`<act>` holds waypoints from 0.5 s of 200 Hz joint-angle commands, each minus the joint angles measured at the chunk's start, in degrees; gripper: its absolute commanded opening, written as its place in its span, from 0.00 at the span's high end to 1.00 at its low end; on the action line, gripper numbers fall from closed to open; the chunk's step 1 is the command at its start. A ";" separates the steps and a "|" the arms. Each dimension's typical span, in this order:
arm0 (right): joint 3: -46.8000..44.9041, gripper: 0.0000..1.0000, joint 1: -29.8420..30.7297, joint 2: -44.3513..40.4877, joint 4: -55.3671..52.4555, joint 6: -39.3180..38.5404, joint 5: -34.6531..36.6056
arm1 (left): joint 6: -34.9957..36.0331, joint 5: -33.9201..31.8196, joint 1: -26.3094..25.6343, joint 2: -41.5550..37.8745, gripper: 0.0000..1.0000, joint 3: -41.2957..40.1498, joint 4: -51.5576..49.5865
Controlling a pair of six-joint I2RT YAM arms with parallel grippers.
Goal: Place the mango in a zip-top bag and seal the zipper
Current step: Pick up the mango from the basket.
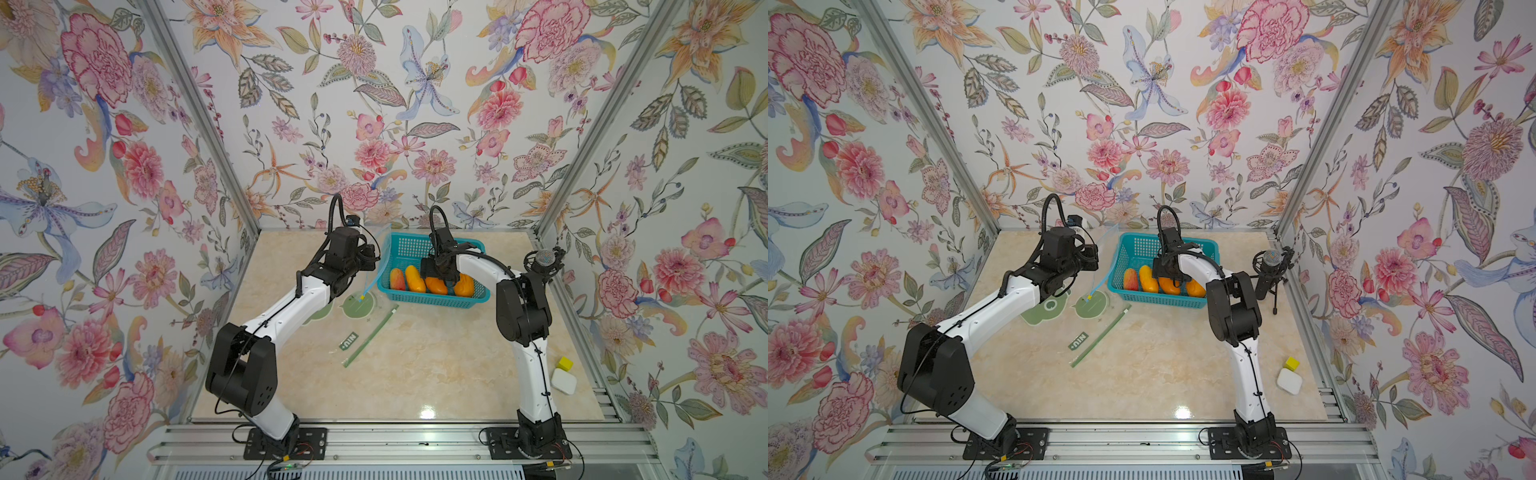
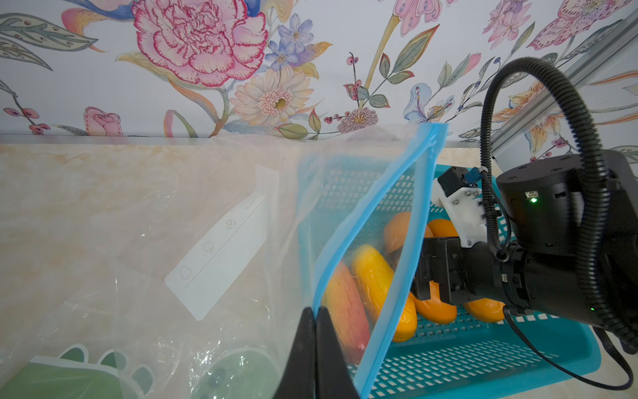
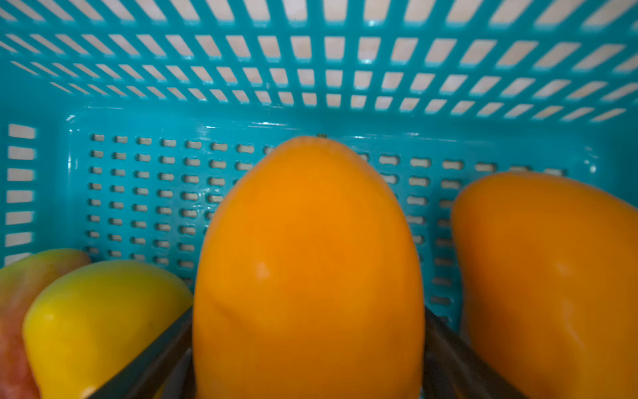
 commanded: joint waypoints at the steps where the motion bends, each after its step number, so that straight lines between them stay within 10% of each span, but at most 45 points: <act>1: 1.17 0.17 -0.47 2.20 -2.57 -0.91 -0.18 | -1.70 -0.54 0.77 -1.43 1.00 -0.47 1.26; 53: 1.54 0.48 -0.94 -2.81 -2.34 -2.67 -2.33 | -1.74 -0.49 0.78 -2.04 1.00 -0.53 1.24; 100: -3.36 0.52 -1.23 -13.59 0.21 -2.17 -7.92 | -1.90 -0.06 0.80 -2.57 1.00 -0.76 1.94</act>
